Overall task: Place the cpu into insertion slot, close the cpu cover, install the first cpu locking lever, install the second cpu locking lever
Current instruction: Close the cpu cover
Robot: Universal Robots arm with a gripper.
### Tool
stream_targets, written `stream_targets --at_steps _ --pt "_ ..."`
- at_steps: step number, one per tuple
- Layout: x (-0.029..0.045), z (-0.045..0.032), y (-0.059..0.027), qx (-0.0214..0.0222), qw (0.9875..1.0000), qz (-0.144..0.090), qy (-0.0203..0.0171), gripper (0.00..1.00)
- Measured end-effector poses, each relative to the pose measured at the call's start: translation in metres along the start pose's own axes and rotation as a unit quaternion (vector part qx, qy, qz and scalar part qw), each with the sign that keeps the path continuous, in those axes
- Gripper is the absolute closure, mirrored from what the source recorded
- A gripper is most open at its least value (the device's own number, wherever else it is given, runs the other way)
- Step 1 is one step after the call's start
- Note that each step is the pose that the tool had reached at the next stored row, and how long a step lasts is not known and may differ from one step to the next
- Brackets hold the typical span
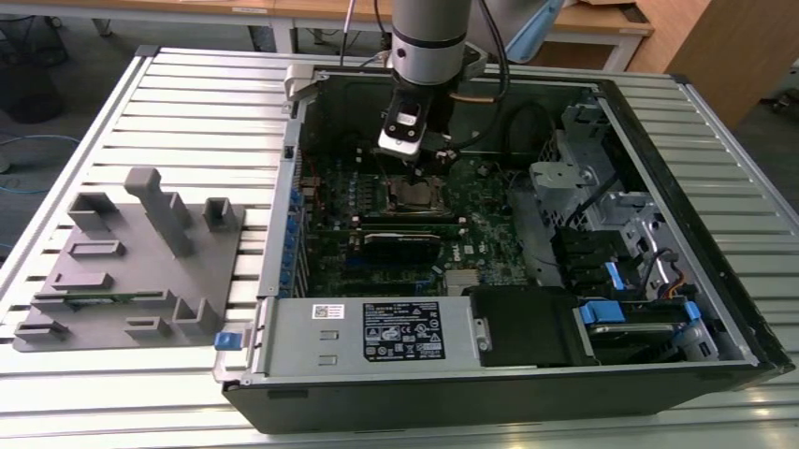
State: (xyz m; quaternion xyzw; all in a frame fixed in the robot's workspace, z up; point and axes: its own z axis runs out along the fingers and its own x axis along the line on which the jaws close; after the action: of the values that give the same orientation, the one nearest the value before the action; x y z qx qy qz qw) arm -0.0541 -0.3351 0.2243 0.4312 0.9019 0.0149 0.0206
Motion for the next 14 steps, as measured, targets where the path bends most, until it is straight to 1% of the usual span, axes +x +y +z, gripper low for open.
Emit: stream_targets --at_steps 6,12,14 --pt "0.0 0.0 0.0 -0.0001 1.0 -0.002 0.0001 0.89" --pt "0.0 0.0001 0.0 -0.0006 0.9997 -0.024 0.0011 0.89" --pt "0.0 0.0001 0.0 -0.0007 0.9997 -0.026 0.0012 0.89"
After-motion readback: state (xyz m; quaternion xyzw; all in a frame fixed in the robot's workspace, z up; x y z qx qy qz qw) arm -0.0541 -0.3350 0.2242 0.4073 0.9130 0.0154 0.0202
